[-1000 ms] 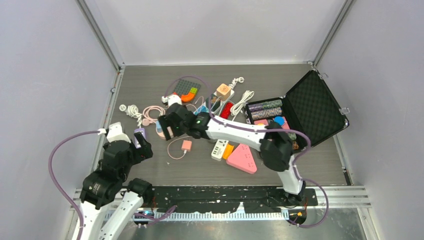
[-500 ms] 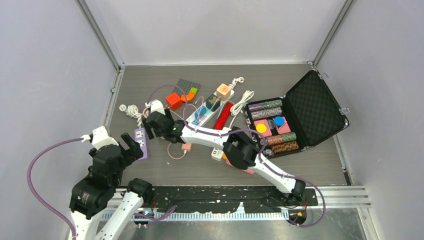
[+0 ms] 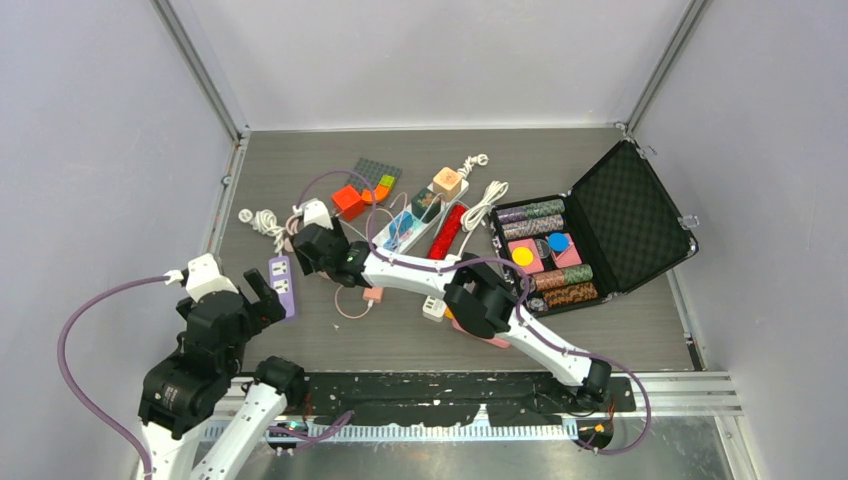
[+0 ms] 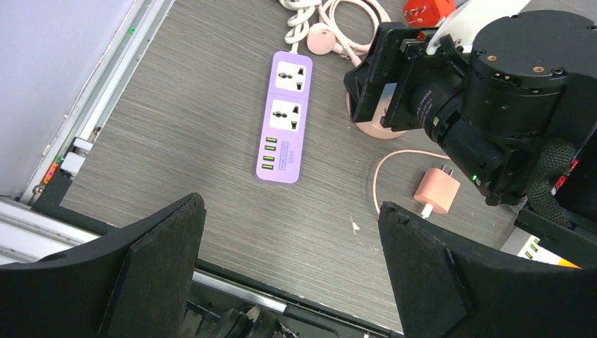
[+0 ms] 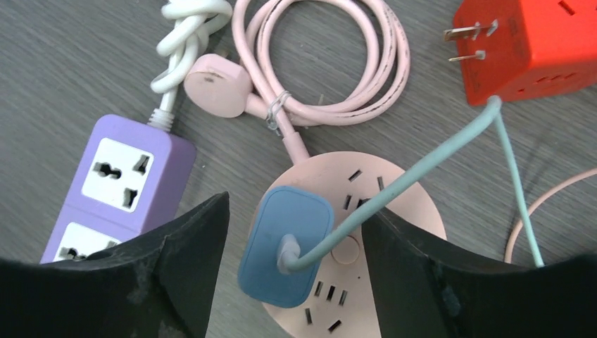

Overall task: Insert the plug
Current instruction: Pick up the plug from the socket.

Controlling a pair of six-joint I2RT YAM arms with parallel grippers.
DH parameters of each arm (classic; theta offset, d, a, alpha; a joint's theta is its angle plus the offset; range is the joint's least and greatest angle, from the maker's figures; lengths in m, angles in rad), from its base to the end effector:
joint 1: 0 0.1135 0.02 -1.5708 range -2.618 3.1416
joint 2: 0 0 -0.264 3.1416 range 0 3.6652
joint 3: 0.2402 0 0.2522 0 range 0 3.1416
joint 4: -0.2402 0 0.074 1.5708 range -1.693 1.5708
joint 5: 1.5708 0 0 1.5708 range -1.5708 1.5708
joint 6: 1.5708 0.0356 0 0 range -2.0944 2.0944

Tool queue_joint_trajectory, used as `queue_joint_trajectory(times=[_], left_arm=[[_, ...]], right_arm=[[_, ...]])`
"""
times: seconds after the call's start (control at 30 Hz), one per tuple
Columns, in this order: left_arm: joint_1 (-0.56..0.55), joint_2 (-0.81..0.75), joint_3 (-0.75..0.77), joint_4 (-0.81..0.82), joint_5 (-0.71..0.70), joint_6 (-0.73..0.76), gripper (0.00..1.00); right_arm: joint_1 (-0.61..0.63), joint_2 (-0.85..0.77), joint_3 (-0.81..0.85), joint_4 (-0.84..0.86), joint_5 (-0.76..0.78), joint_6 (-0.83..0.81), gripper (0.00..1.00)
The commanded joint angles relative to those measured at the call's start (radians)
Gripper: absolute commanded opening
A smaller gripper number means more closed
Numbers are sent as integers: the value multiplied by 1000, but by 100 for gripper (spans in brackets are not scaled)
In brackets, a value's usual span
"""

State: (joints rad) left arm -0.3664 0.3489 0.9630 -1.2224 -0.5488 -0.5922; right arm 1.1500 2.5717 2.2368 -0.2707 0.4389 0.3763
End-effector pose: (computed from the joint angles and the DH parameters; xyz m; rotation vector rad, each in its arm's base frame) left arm 0.0283 0.0090 0.3343 -0.5324 2.0108 0.0184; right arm 0.2510 0.5238 0.1716 -0.5724 2.0641 0.4275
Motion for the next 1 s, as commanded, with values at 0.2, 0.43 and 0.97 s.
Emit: queue_joint_trajectory(times=[0.2, 0.43, 0.97], left_arm=[[-3, -11, 18, 20, 11, 23, 92], [-3, -20, -48, 76, 81, -14, 92], [-2, 23, -240, 297, 190, -112, 89]], right_arm=[[6, -69, -26, -34, -51, 58, 23], [-1, -158, -55, -65, -117, 109, 5], [-21, -536, -628, 187, -354, -3, 5]])
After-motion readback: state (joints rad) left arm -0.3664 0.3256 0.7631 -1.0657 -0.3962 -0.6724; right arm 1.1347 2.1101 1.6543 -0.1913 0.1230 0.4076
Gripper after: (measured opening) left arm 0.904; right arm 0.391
